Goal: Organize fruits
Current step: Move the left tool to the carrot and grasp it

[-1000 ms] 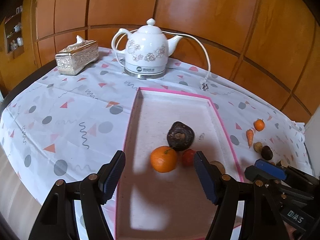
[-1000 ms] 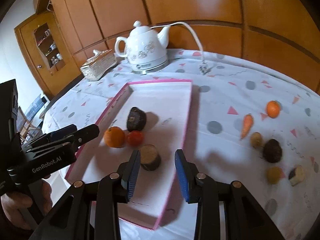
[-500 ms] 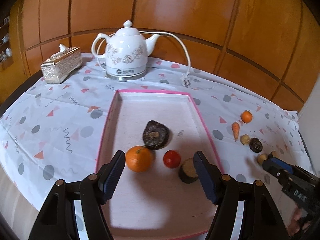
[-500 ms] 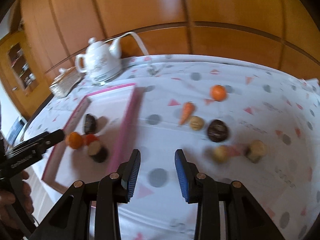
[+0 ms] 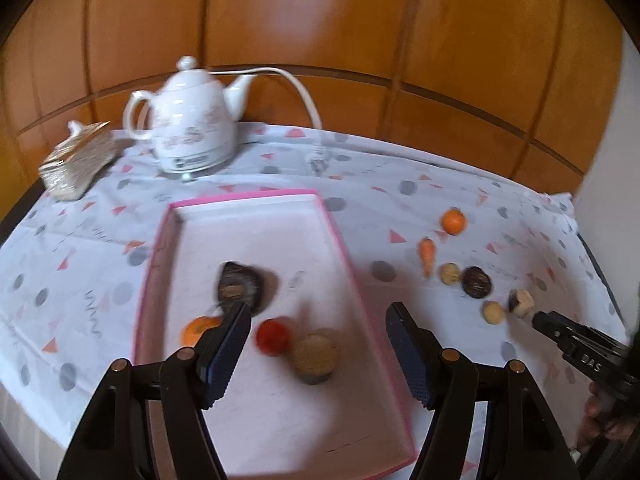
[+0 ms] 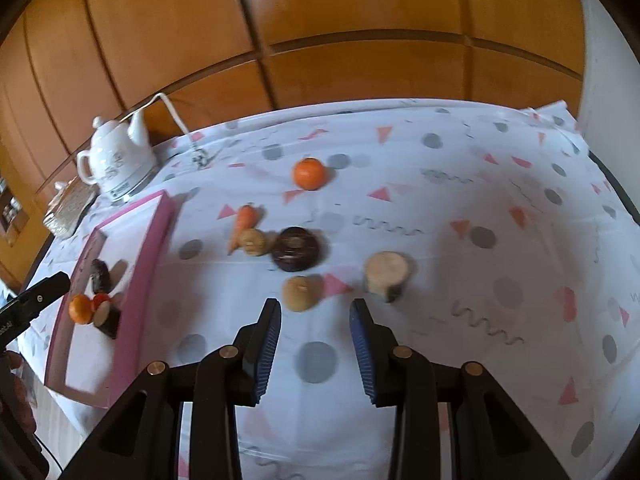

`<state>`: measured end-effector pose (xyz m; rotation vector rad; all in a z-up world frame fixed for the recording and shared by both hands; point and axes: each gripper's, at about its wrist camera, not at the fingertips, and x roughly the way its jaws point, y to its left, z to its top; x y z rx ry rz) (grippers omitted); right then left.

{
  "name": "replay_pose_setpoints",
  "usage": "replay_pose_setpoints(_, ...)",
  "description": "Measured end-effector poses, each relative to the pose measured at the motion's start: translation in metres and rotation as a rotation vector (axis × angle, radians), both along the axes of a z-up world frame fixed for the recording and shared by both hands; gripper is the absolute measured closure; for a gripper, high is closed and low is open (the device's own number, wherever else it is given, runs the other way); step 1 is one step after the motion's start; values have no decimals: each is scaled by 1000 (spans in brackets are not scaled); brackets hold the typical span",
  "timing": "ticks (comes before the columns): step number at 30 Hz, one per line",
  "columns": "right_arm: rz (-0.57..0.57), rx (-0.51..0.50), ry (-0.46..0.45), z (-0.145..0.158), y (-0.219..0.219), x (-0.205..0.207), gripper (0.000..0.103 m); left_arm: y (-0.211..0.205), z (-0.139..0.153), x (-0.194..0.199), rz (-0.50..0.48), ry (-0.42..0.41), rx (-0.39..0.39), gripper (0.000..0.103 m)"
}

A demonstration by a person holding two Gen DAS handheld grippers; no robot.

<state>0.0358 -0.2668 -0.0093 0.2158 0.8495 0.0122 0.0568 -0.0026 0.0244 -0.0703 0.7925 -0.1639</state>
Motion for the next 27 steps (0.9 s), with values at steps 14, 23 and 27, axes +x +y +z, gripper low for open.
replay_pose_setpoints(14, -67, 7, -17, 2, -34, -7, 67, -84, -20, 64, -183, 130, -31, 71)
replay_pose_setpoints(23, -90, 10, -13, 0, -50, -4, 67, -121, -45, 119, -217, 238, -98, 81)
replay_pose_setpoints(27, -100, 16, -7, -1, -58, -2, 67, -129, -57, 136, -204, 273, -106, 81)
